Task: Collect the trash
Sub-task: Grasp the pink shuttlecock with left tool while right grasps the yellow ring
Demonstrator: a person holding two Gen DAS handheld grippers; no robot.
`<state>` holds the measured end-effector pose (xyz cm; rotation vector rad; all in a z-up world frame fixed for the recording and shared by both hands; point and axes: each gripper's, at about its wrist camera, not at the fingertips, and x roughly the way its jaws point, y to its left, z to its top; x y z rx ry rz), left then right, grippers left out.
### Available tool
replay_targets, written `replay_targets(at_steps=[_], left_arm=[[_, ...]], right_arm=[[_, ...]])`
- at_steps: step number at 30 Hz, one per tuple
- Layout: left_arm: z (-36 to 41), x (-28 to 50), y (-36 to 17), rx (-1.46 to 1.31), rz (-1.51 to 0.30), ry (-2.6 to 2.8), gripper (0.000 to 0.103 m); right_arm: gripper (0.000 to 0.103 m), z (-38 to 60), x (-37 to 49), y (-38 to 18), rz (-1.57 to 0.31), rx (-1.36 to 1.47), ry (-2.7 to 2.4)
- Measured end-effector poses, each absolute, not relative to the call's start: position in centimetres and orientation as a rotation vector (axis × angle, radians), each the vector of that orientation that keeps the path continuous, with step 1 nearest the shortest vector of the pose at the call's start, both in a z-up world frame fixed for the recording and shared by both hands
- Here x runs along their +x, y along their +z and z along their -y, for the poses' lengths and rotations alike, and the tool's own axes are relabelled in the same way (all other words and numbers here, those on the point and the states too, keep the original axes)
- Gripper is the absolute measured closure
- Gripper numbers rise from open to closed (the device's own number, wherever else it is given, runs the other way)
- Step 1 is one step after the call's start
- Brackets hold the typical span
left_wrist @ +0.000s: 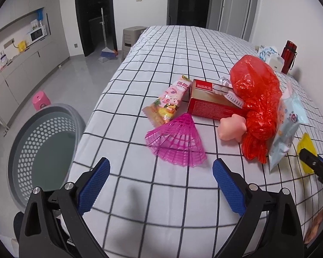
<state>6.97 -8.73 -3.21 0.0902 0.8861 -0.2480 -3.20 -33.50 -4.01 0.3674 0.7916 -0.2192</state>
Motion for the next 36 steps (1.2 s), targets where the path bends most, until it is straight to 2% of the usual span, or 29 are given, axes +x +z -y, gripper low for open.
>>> replay_targets(at_steps=[12,14,16,22,36], left_arm=[[11.8,10.2,-4.9,0.125,-0.915,-0.215,0.010],[12.2,10.5,-5.0,0.128,-0.912,-0.213,0.019],[12.5,10.7,-5.1,0.135,-0.922,-0.217,0.037],[12.7,10.0,-4.8,0.137,-0.903,-0.236,0.054],[9.1,6.7,-2.7,0.117,-0.858,-0.243,0.056]], right_arm=[[0.029,35.5,-3.7,-4.7,-0.752,0.465,-0.196],[0.029,35.7,-3.7,-4.8,-0.753,0.476,-0.186],[0.029,35.7,-3.7,-4.8,-0.750,0.484,-0.180],[0.029,36.0,-3.4,-5.1,-0.751,0.500,-0.164],[0.029,34.8,-4.7,-4.6,-0.755,0.478,-0.185]])
